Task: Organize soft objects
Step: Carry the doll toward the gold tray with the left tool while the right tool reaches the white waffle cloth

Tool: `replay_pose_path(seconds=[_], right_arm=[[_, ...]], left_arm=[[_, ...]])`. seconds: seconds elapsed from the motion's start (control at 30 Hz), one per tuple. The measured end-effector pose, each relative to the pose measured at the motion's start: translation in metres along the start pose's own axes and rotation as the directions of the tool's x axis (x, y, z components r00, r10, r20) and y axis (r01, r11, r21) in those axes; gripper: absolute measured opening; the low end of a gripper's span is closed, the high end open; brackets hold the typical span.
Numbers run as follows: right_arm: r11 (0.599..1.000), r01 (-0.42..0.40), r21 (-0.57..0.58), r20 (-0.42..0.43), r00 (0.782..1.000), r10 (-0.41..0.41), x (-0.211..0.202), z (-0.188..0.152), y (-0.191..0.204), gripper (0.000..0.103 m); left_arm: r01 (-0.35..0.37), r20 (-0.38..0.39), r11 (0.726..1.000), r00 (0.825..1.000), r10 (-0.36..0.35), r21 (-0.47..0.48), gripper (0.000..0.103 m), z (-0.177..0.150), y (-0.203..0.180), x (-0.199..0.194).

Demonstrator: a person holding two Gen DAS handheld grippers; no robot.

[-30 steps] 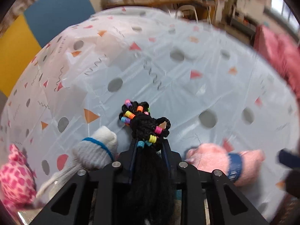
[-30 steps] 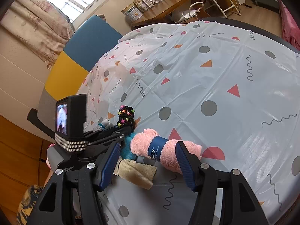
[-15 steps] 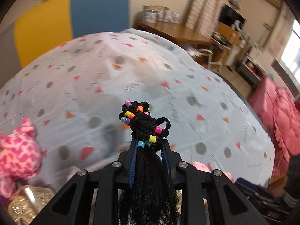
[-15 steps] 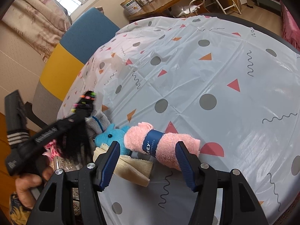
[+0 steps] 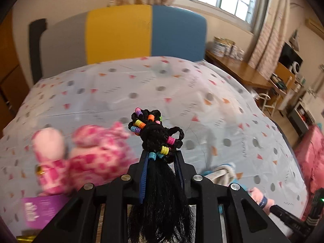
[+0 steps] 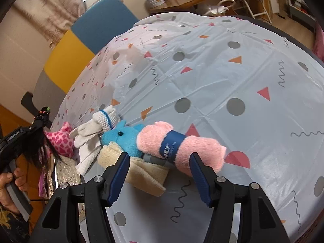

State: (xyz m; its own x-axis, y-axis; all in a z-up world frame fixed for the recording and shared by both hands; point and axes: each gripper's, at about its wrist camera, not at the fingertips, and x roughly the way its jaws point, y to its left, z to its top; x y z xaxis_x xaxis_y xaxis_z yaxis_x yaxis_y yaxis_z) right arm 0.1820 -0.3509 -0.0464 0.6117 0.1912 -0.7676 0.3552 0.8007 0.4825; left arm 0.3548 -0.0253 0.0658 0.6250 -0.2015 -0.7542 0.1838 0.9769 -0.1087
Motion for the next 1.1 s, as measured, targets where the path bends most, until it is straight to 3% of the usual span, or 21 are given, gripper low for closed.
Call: replay_pose_path(seconds=[0.33, 0.53, 0.77, 0.83, 1.0, 1.1], right_arm=[[0.994, -0.032, -0.106, -0.012, 0.999, 0.031, 0.007, -0.007, 0.034, 0.062], [0.983, -0.130, -0.128, -0.069, 0.990, 0.122, 0.015, -0.015, 0.065, 0.062], [0.960, -0.239, -0.144, -0.188, 0.959, 0.211, 0.052, -0.029, 0.122, 0.062], [0.962, -0.241, -0.128, -0.200, 0.956, 0.213, 0.062, -0.027, 0.131, 0.062], [0.985, -0.165, -0.055, -0.119, 0.980, 0.157, 0.069, -0.003, 0.127, 0.062], [0.989, -0.149, -0.006, -0.119, 0.982, 0.147, 0.072, 0.010, 0.123, 0.062]], left_arm=[[-0.071, 0.051, 0.992, 0.996, 0.077, -0.108, 0.024, -0.045, 0.090, -0.056], [-0.040, 0.060, 0.987, 0.997, 0.050, -0.157, 0.024, -0.089, 0.116, -0.083], [0.002, 0.087, 0.985, 0.996, 0.013, -0.170, 0.024, -0.138, 0.128, -0.118], [0.007, 0.095, 0.986, 0.995, 0.009, -0.169, 0.024, -0.151, 0.130, -0.129], [0.022, 0.115, 0.986, 0.993, -0.003, -0.165, 0.024, -0.184, 0.135, -0.152], [0.038, 0.106, 0.981, 0.994, -0.018, -0.191, 0.024, -0.208, 0.141, -0.160]])
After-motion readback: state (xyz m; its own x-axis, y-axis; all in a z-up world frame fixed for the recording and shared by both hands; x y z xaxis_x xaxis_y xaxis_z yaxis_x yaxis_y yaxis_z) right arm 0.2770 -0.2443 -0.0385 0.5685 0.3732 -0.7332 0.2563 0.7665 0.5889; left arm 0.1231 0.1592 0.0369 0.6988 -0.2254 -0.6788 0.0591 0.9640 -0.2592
